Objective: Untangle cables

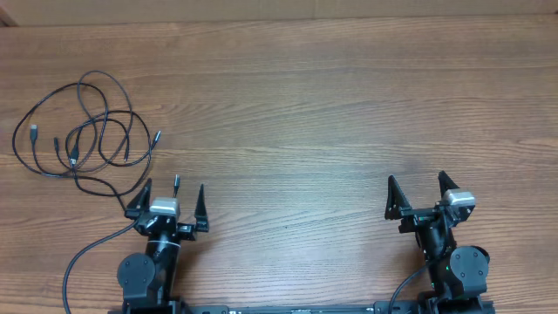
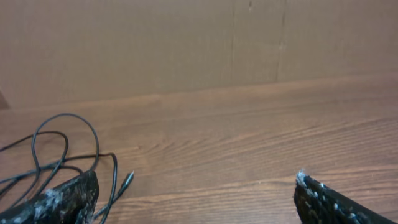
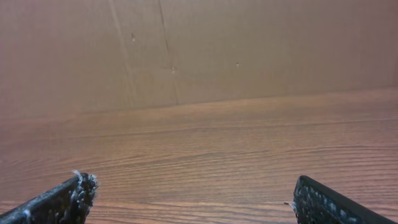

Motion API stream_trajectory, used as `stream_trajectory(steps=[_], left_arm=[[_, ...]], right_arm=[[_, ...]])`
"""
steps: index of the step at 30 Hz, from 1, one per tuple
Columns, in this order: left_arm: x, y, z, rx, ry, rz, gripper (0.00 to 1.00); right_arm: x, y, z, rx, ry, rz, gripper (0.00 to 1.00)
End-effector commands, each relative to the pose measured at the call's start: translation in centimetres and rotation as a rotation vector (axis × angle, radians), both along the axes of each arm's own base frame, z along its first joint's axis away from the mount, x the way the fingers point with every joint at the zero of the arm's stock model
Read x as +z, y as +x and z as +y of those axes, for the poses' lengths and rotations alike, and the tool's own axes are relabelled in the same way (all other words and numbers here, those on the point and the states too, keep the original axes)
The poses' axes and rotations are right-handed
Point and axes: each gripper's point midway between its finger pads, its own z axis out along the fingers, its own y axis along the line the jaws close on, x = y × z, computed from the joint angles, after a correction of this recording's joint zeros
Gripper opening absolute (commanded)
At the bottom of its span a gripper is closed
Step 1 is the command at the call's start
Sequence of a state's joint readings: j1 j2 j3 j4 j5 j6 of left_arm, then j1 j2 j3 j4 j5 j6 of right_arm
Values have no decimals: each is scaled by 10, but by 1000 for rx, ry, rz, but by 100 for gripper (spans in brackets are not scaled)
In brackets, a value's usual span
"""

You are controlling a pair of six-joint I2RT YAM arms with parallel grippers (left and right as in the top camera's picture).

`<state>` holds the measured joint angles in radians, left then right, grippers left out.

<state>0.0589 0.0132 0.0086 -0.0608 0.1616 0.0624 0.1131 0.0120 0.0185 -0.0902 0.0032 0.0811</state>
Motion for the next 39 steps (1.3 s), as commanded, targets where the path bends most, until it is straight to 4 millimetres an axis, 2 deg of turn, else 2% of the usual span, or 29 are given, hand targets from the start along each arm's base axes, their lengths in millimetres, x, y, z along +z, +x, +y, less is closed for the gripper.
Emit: stream_trajectory(steps=[1,10,27,29,33,34,37,38,39], left_arm=[[0,-1,-2,-15,4,-5,100],[0,-1,-3,-13,-59,3,100],[0,-1,-3,-13,-59,1,100],[0,-1,-3,-13,-59,1,89],[0,-1,-3,-12,-59,1,77],[0,-1,-2,-9,-59,2,67],[0,-1,-2,-8,-59,2,52],[0,-1,-2,-8,-59,2,40],[0,-1,-2,-8,-59,2,34]], right_arm=[[-2,0,2,12,-3,-5,100],[-2,0,2,12,-3,-5,100],[-2,0,2,12,-3,-5,100],[-2,0,2,12,-3,-5,100],[-2,0,2,12,-3,-5,100],[-2,0,2,12,-3,-5,100],[-2,0,2,12,-3,-5,100],[-2,0,2,12,-3,-5,100],[-2,0,2,12,-3,-5,100]])
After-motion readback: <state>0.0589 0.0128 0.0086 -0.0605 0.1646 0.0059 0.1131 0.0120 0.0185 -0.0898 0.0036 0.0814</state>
